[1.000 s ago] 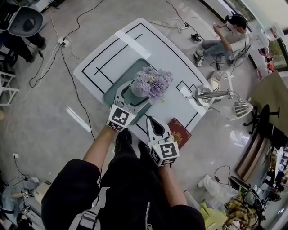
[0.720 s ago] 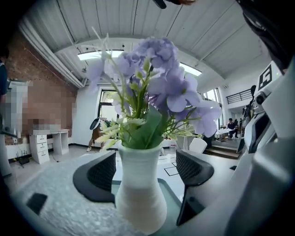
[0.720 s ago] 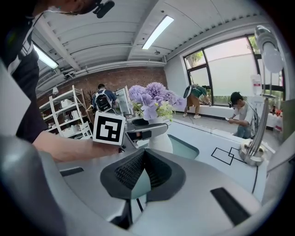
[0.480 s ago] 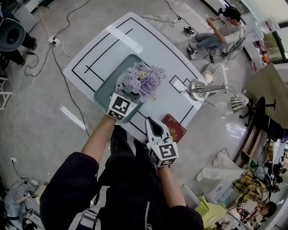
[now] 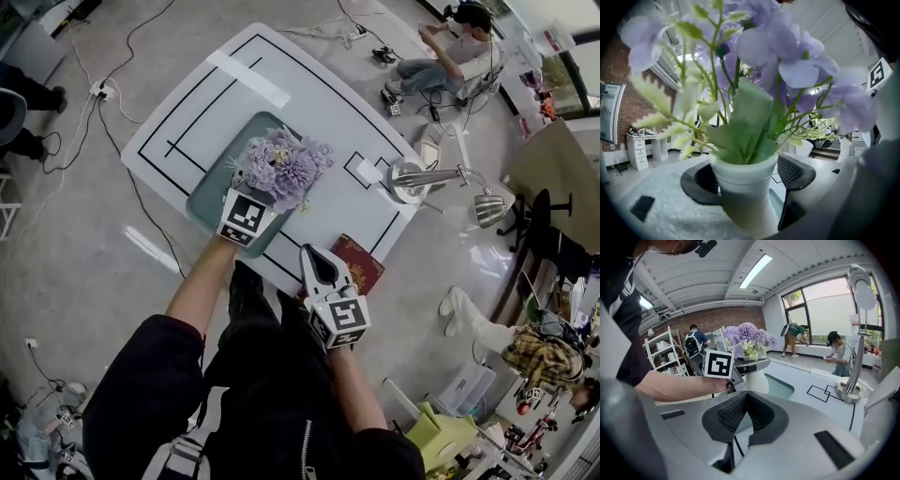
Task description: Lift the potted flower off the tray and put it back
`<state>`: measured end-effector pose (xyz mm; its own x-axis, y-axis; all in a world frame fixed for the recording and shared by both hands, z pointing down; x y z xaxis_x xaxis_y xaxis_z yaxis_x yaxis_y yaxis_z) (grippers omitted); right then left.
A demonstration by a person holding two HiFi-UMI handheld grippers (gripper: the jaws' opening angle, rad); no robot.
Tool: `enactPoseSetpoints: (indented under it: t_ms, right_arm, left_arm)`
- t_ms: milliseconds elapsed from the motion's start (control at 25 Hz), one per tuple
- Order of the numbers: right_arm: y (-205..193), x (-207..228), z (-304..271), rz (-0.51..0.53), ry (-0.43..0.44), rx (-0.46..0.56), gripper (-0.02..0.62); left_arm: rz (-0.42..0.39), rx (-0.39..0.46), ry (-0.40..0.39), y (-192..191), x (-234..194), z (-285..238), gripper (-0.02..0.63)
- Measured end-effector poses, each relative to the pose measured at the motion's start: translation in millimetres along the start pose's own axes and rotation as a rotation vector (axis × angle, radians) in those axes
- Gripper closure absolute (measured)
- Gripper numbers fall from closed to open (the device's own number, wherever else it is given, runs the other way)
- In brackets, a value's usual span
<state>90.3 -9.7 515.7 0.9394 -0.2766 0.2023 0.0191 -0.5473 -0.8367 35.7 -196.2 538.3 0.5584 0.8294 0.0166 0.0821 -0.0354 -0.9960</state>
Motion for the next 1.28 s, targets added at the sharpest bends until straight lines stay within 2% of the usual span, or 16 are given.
enactPoseSetpoints:
  t_ms: [40, 80, 200, 440, 800, 1280]
  right_arm:
    - [0, 1, 0, 0.000, 0.000, -0.001, 0.588]
    - [0, 1, -1, 0.000, 0.001, -0.002, 0.588]
    - [2, 1, -1, 0.000, 0.005, -0.003, 0.588]
    - [1, -1, -5, 0.009, 0.020, 0.000, 0.588]
    - [28, -12, -11, 0.040, 0.079, 0.068, 0.588]
    - [66, -29, -17, 0.062, 0.121, 0.171, 0.588]
  left_arm:
    - [-0.002, 0.001, 0.005, -1, -1, 0, 0.272]
    - [-0.001, 0.003, 0.010, -1, -1, 0, 0.346]
    - [0.012, 0.000, 0.015, 0, -4, 2, 0.351]
    - [0.049, -0.062, 0.050, 7, -9, 14, 0.353]
    - [0.093, -0.080, 0.149, 48, -24, 50, 0.353]
    - [0.076, -0.090, 0.209, 87, -20, 98, 0.353]
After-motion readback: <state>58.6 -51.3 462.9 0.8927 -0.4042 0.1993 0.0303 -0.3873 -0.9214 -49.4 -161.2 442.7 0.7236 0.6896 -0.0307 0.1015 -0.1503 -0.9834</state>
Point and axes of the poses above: the fingertips, and each gripper's own axes: z backward along the fingers, x to its right, y out of its top, the point moved 5 cm from there along z, backward along the fingers
